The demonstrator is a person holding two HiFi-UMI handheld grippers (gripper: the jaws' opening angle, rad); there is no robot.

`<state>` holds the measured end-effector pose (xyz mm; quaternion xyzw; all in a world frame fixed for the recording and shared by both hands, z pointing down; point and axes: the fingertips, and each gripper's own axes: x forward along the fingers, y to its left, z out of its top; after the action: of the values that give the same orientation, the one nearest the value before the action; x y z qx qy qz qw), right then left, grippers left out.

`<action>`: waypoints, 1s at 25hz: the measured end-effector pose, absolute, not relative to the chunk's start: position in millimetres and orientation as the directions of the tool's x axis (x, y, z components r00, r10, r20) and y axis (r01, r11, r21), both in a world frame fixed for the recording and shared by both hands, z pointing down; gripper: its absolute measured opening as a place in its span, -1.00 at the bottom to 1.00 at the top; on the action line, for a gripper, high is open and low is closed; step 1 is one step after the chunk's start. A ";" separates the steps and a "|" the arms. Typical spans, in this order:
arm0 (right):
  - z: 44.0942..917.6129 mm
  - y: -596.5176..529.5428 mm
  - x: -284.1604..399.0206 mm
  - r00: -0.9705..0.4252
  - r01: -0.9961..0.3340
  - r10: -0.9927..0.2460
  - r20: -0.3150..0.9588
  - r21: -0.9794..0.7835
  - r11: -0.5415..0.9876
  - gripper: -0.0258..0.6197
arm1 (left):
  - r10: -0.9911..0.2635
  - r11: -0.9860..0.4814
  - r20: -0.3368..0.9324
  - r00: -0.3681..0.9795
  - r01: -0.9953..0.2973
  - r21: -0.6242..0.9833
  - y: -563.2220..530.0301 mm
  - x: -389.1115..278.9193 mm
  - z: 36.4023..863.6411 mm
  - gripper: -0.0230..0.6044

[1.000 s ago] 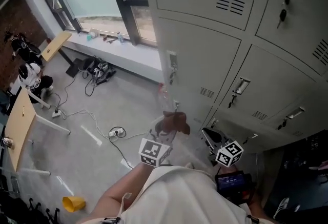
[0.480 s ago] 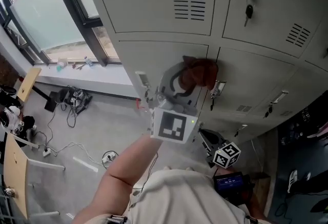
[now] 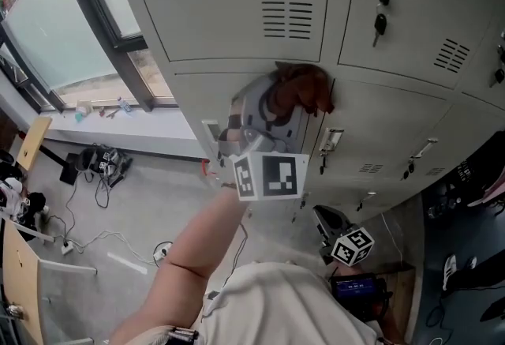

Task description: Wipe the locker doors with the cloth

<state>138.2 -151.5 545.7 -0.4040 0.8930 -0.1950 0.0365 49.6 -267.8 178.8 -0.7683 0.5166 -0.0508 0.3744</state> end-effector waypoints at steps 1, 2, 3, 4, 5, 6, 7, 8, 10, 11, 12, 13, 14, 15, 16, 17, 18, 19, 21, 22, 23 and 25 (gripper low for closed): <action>545.0 -152.9 135.0 -0.675 -0.704 -0.733 0.091 -0.376 0.602 -0.83 | -0.840 -0.168 -0.324 0.435 -0.777 -0.606 -270.4 31.9 178.2 -0.58; 544.5 -154.3 131.3 -0.679 -0.701 -0.728 0.091 -0.376 0.607 -0.83 | -0.850 -0.142 -0.340 0.403 -0.795 -0.590 -272.8 13.2 178.0 -0.58; 544.3 -155.6 127.4 -0.685 -0.696 -0.723 0.092 -0.375 0.612 -0.83 | -0.859 -0.108 -0.356 0.368 -0.810 -0.576 -274.9 -6.2 178.0 -0.58; 544.4 -156.8 123.3 -0.691 -0.692 -0.717 0.094 -0.374 0.618 -0.83 | -0.867 -0.072 -0.373 0.330 -0.824 -0.561 -277.1 -26.2 178.3 -0.58; 544.7 -157.9 118.9 -0.698 -0.686 -0.710 0.095 -0.374 0.624 -0.83 | -0.875 -0.036 -0.389 0.289 -0.839 -0.543 -279.2 -46.6 178.9 -0.58; 545.3 -158.6 114.6 -0.705 -0.680 -0.702 0.098 -0.374 0.631 -0.83 | -0.881 -0.003 -0.402 0.249 -0.853 -0.521 -281.3 -66.7 180.0 -0.58; 546.3 -159.0 110.5 -0.712 -0.675 -0.695 0.102 -0.374 0.637 -0.83 | -0.886 0.026 -0.413 0.211 -0.867 -0.498 -283.2 -85.5 181.3 -0.58; 547.5 -159.0 107.1 -0.718 -0.670 -0.688 0.106 -0.373 0.641 -0.83 | -0.890 0.050 -0.420 0.177 -0.879 -0.475 -285.0 -102.3 182.8 -0.58; 549.3 -158.8 101.6 -0.726 -0.665 -0.678 0.114 -0.371 0.649 -0.83 | -0.897 0.086 -0.424 0.125 -0.891 -0.446 -288.0 -129.8 185.8 -0.58; 549.4 -158.8 99.4 -0.729 -0.663 -0.675 0.116 -0.370 0.651 -0.83 | -0.900 0.101 -0.423 0.105 -0.894 -0.437 -289.3 -141.4 186.9 -0.58; 549.2 -159.0 97.6 -0.731 -0.661 -0.672 0.117 -0.369 0.654 -0.83 | -0.903 0.116 -0.422 0.084 -0.896 -0.428 -290.4 -152.6 187.7 -0.58; 548.8 -159.2 96.2 -0.733 -0.659 -0.670 0.118 -0.368 0.656 -0.83 | -0.905 0.131 -0.421 0.062 -0.901 -0.414 -291.3 -163.7 188.5 -0.58; 548.6 -159.2 95.2 -0.734 -0.658 -0.669 0.118 -0.367 0.657 -0.83 | -0.908 0.145 -0.418 0.037 -0.907 -0.395 -292.1 -174.1 190.5 -0.58; 548.8 -158.9 94.5 -0.734 -0.658 -0.668 0.120 -0.367 0.657 -0.83 | -0.910 0.161 -0.414 0.011 -0.912 -0.378 -293.1 -182.9 194.5 -0.58; 549.3 -158.2 94.0 -0.734 -0.659 -0.668 0.122 -0.367 0.657 -0.83 | -0.911 0.182 -0.412 -0.014 -0.910 -0.371 -294.2 -189.6 200.4 -0.58; 550.0 -157.2 93.4 -0.734 -0.659 -0.668 0.124 -0.368 0.656 -0.83 | -0.909 0.210 -0.415 -0.038 -0.902 -0.377 -294.9 -193.8 207.6 -0.58; 550.8 -155.9 92.6 -0.733 -0.660 -0.668 0.126 -0.369 0.655 -0.83 | -0.906 0.237 -0.419 -0.058 -0.890 -0.389 -295.1 -195.4 215.3 -0.58; 551.7 -154.3 91.7 -0.734 -0.659 -0.667 0.128 -0.371 0.654 -0.83 | -0.906 0.254 -0.417 -0.071 -0.880 -0.401 -294.7 -194.4 222.7 -0.58; 553.3 -151.8 91.3 -0.735 -0.659 -0.666 0.131 -0.373 0.653 -0.83 | -0.913 0.246 -0.403 -0.068 -0.878 -0.409 -292.5 -183.2 234.4 -0.58; 553.6 -151.5 92.2 -0.734 -0.660 -0.666 0.132 -0.374 0.652 -0.83 | -0.916 0.230 -0.399 -0.048 -0.877 -0.422 -291.2 -171.7 238.7 -0.58; 553.6 -151.4 93.6 -0.732 -0.661 -0.669 0.132 -0.375 0.649 -0.83 | -0.919 0.206 -0.395 -0.016 -0.871 -0.445 -289.8 -155.9 242.4 -0.58; 552.9 -151.2 96.9 -0.725 -0.667 -0.677 0.129 -0.377 0.642 -0.83 | -0.919 0.146 -0.387 0.070 -0.853 -0.502 -286.9 -116.4 248.5 -0.58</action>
<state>96.9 -151.2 552.9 -0.3708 0.9061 -0.2033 0.0121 -116.4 -286.9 248.5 -0.6514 0.6801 -0.0503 0.3326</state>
